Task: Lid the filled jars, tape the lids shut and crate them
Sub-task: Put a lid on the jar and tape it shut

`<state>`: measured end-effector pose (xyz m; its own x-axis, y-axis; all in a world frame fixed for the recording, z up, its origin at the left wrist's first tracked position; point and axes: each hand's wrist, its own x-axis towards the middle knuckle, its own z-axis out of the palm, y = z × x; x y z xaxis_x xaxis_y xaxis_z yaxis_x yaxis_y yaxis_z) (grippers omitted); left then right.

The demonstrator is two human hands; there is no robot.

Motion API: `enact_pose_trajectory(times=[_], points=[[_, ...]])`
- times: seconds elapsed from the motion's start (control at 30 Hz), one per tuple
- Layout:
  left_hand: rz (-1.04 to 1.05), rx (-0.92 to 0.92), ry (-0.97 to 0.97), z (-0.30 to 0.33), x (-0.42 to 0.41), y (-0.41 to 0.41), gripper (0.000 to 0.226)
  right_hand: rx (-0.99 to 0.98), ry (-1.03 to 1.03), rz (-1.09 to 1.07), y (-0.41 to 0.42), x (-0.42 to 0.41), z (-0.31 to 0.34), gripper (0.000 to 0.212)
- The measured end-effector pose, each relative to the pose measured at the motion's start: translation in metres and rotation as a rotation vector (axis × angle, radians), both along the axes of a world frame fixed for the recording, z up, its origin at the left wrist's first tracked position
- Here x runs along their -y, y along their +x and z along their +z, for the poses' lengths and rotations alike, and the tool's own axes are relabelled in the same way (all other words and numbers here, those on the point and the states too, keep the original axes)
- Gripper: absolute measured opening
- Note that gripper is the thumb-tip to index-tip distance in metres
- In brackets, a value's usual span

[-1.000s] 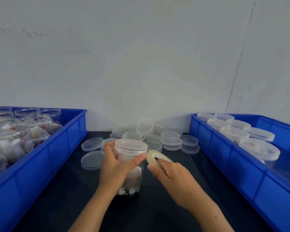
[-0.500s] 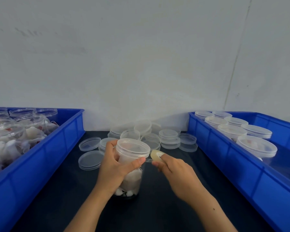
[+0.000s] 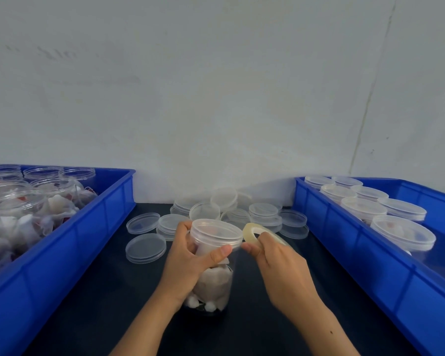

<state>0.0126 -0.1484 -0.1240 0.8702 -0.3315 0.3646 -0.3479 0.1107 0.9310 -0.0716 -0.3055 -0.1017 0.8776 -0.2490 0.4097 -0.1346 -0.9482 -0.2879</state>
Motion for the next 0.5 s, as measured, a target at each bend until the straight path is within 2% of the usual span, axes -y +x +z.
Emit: enact_pose_trajectory(times=[0.1,0.27,0.5], points=[[-0.041,-0.017,-0.014,-0.0004,-0.0007,-0.0006,0.077,-0.019,0.057,0.032,0.0009,-0.0002,-0.0021,0.033],[-0.06,-0.033,0.0,-0.0003,-0.0028,-0.0006,0.087,-0.032,0.198,0.082,-0.0004,-0.0038,-0.0047,0.037],[-0.021,0.033,-0.062,-0.0022,0.0013,-0.0031,0.065,-0.002,0.399,0.09,0.0002,-0.0052,-0.0075,0.039]])
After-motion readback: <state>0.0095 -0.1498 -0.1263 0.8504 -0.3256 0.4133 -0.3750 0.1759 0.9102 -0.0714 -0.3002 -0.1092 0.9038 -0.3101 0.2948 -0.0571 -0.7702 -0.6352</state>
